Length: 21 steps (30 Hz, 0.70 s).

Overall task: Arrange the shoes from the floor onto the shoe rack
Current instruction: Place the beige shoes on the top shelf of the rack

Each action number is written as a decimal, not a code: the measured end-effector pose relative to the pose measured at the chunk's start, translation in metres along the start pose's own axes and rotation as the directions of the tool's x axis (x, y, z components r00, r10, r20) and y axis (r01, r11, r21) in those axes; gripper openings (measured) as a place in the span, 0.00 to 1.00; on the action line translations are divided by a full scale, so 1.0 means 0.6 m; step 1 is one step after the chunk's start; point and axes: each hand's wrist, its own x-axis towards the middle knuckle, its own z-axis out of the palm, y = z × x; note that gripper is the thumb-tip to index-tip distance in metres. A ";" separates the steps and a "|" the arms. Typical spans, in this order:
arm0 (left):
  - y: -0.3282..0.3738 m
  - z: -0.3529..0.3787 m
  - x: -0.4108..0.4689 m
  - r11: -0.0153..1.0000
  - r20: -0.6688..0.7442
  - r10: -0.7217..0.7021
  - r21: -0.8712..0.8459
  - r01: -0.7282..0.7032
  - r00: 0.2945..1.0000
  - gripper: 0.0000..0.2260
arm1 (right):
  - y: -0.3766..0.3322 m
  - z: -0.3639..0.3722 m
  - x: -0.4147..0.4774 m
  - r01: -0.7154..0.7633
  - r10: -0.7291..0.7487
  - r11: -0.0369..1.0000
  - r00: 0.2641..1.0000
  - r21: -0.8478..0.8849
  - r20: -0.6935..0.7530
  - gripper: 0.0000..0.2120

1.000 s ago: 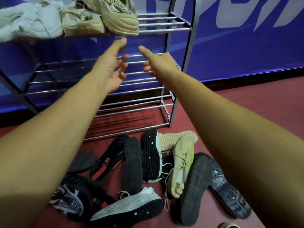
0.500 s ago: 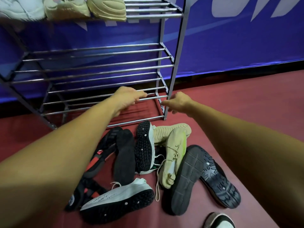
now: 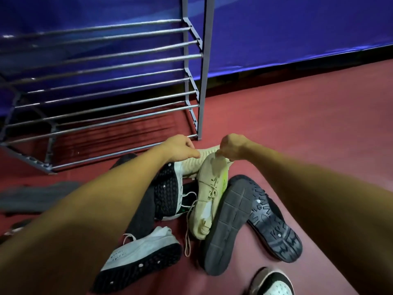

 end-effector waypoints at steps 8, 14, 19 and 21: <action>0.005 0.072 0.060 0.999 0.131 -0.040 0.030 0.037 0.991 0.12 | 0.034 0.026 0.020 -0.015 0.016 1.000 0.994 -0.011 0.107 0.21; 0.006 0.096 0.079 0.995 0.181 -0.037 0.096 0.020 0.983 0.11 | 0.042 0.036 0.032 -0.033 0.028 0.998 0.996 0.052 0.090 0.13; 0.009 0.079 0.058 1.000 0.196 0.001 0.030 -0.007 0.981 0.13 | 0.030 0.015 0.026 -0.052 0.026 0.990 0.980 0.128 0.196 0.13; 0.007 0.063 0.040 1.000 0.201 0.019 0.005 -0.021 0.979 0.12 | 0.021 0.004 0.022 -0.036 0.003 0.988 0.978 0.153 0.210 0.13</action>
